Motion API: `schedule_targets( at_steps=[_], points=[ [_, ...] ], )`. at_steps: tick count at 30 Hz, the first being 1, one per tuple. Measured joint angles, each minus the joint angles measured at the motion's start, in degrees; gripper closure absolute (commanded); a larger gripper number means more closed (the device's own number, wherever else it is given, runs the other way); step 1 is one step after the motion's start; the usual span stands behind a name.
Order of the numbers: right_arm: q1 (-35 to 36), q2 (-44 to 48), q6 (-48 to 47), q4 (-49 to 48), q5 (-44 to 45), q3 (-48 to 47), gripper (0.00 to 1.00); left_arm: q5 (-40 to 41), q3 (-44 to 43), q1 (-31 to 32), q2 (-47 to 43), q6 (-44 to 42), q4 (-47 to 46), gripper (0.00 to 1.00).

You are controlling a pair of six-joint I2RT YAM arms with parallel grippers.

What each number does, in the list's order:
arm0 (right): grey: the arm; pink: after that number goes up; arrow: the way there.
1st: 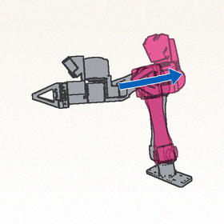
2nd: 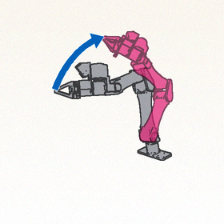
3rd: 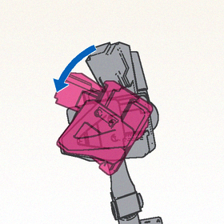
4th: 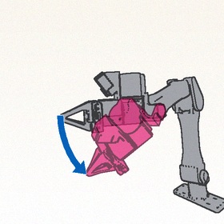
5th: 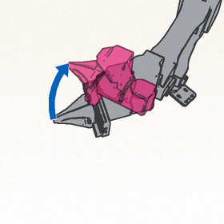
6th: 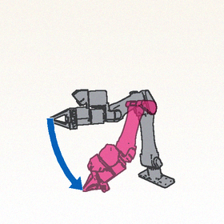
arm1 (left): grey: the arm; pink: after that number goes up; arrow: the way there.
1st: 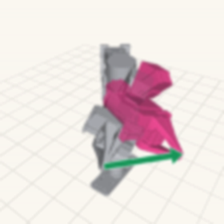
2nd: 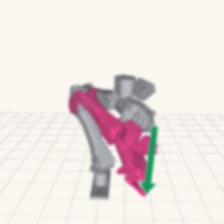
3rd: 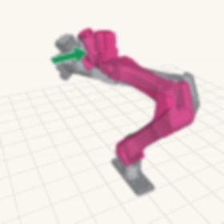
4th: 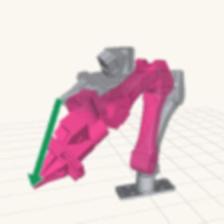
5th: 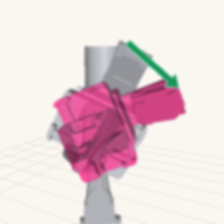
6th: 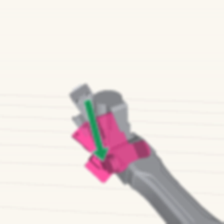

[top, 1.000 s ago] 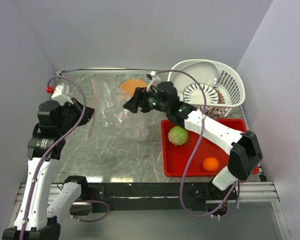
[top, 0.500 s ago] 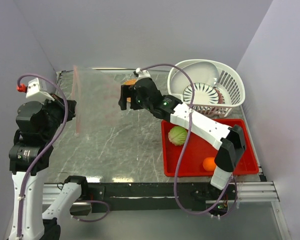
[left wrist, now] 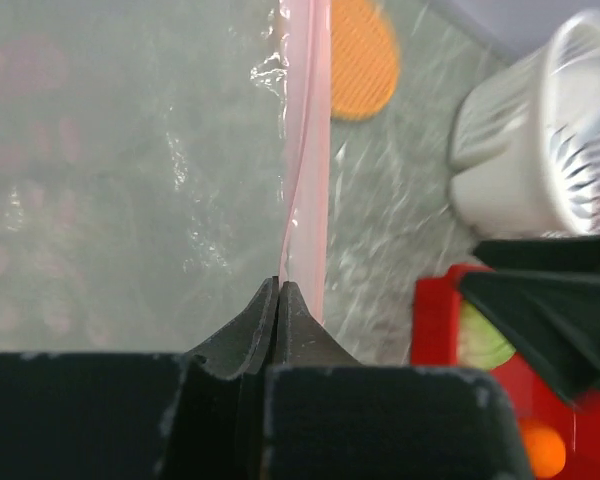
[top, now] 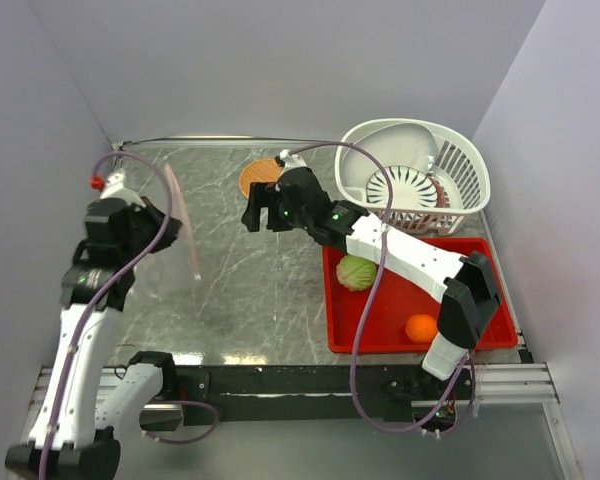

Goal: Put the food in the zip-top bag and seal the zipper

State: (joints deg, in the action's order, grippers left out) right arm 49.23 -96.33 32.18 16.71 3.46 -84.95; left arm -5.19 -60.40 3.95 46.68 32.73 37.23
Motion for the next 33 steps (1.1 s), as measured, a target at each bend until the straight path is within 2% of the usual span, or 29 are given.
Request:
schedule_targets(
  at_steps=[6,15,21,33],
  points=[
    [1.6,1.9,5.4,-8.4,-6.0,5.7,0.18,-1.7,8.9,2.0,4.3,3.4,-3.1,0.99],
    [3.0,0.5,9.4,-13.4,-9.6,5.8,0.32,-0.4,9.1,9.7,4.8,6.5,-8.5,0.99],
    [3.3,-2.1,10.4,-13.7,-9.7,4.9,0.42,0.6,9.1,11.7,5.0,7.5,-9.7,0.99],
    [3.8,-7.0,10.8,-13.1,-8.7,1.6,0.47,1.0,9.1,12.7,5.1,7.6,-10.0,0.99]
  ],
)
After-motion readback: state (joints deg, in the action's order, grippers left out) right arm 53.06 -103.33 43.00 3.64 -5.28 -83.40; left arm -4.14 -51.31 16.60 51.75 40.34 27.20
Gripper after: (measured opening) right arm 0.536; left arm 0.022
